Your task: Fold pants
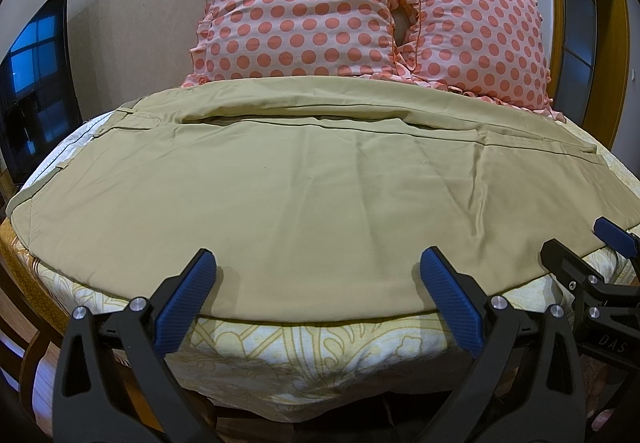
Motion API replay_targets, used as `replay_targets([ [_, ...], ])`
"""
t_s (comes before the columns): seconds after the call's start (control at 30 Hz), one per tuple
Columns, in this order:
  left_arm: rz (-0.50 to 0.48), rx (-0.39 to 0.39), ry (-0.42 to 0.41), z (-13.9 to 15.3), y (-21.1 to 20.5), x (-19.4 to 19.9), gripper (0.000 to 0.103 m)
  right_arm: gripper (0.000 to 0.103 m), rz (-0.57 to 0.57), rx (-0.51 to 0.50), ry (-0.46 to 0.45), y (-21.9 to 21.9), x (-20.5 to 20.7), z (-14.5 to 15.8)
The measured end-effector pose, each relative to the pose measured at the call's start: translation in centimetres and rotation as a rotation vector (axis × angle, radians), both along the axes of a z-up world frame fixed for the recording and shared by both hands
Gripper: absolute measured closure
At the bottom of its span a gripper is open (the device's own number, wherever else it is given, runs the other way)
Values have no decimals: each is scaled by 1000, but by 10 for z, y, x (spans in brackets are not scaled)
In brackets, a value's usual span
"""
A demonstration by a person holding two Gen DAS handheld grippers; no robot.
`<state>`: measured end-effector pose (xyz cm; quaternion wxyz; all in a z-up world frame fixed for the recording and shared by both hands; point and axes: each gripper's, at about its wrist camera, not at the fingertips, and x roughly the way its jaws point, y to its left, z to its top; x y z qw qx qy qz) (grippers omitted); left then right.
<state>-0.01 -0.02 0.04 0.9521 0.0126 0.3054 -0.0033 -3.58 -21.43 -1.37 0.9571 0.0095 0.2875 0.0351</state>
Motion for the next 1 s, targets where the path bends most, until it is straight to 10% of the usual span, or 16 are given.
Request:
replay_targets([
  [0.77,-3,1,9,3,0,0,2,1,23,-3,-17,-1,0,0],
  [1.0,-3,43,10,32,5,23,2,1,41,177,4,-62,39,47],
])
